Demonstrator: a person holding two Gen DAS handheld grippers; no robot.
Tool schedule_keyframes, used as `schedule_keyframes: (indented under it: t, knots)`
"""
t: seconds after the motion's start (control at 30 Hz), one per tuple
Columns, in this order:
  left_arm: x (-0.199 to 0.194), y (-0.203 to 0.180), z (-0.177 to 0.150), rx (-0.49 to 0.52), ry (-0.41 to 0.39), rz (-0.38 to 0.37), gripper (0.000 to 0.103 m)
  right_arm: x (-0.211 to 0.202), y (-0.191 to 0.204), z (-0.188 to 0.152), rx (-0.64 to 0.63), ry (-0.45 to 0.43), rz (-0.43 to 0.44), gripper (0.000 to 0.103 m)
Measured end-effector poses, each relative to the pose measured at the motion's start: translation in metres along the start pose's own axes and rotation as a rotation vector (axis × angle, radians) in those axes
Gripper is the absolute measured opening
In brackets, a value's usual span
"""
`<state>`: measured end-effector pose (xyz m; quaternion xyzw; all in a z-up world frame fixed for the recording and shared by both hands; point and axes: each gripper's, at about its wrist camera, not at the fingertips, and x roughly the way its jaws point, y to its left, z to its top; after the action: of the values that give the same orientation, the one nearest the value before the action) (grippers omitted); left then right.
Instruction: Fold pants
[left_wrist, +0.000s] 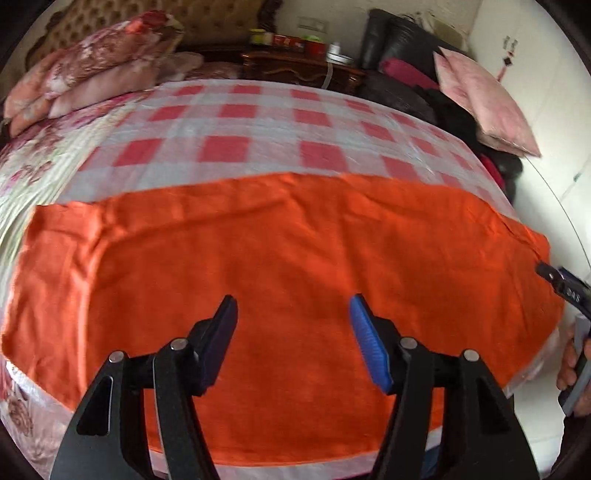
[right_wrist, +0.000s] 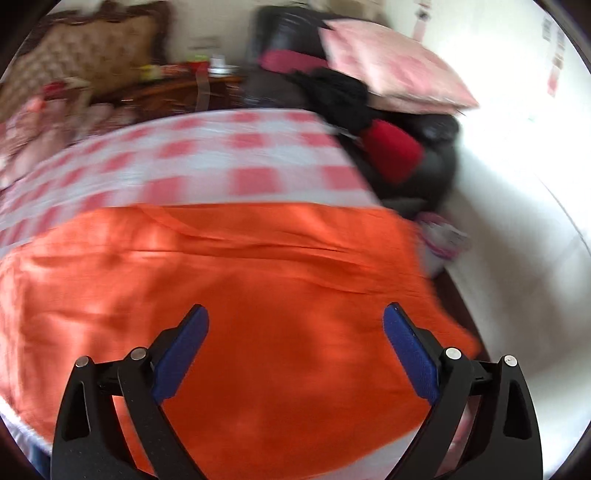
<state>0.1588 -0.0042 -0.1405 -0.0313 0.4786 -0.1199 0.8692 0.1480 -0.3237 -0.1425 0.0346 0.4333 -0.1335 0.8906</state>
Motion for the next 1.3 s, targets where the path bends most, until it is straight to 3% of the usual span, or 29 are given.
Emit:
schedule_keyframes:
  t: [0.1,0.23,0.37,0.47,0.53,0.63,0.8,0.93,1.1,1.3]
  knots:
    - [0.014,-0.034,-0.014,0.077,0.019,0.004,0.075,-0.004,0.049,-0.006,-0.076,0.045,0.146,0.093]
    - [0.017,-0.045,-0.023,0.095,0.02,0.016,0.092,-0.002,0.098,-0.017,-0.156,0.101,0.208,0.094]
    - [0.023,-0.046,-0.024,0.124,0.029,0.115,0.101,-0.004,0.126,-0.027,-0.227,0.1,0.148,0.098]
    - [0.021,-0.034,-0.02,0.022,-0.002,0.09,0.101,-0.001,0.126,-0.03,-0.254,0.113,0.079,0.098]
    - [0.022,-0.035,-0.018,0.015,0.002,0.101,0.101,0.007,0.126,-0.035,-0.26,0.142,0.042,0.098]
    - [0.026,-0.044,-0.021,0.075,0.01,0.146,0.101,0.008,0.118,-0.036,-0.217,0.151,0.065,0.098]
    - [0.024,-0.042,-0.027,0.106,-0.039,0.129,0.101,0.017,0.1,-0.037,-0.08,0.192,0.155,0.099]
    - [0.021,-0.041,-0.034,0.137,-0.076,0.123,0.102,0.016,0.103,-0.039,-0.096,0.189,0.142,0.099]
    - [0.017,-0.028,-0.033,0.132,-0.065,0.126,0.102,0.016,0.104,-0.039,-0.097,0.18,0.136,0.099]
    - [0.009,0.019,-0.032,0.065,-0.076,0.188,0.102,0.015,0.105,-0.039,-0.084,0.189,0.121,0.099]
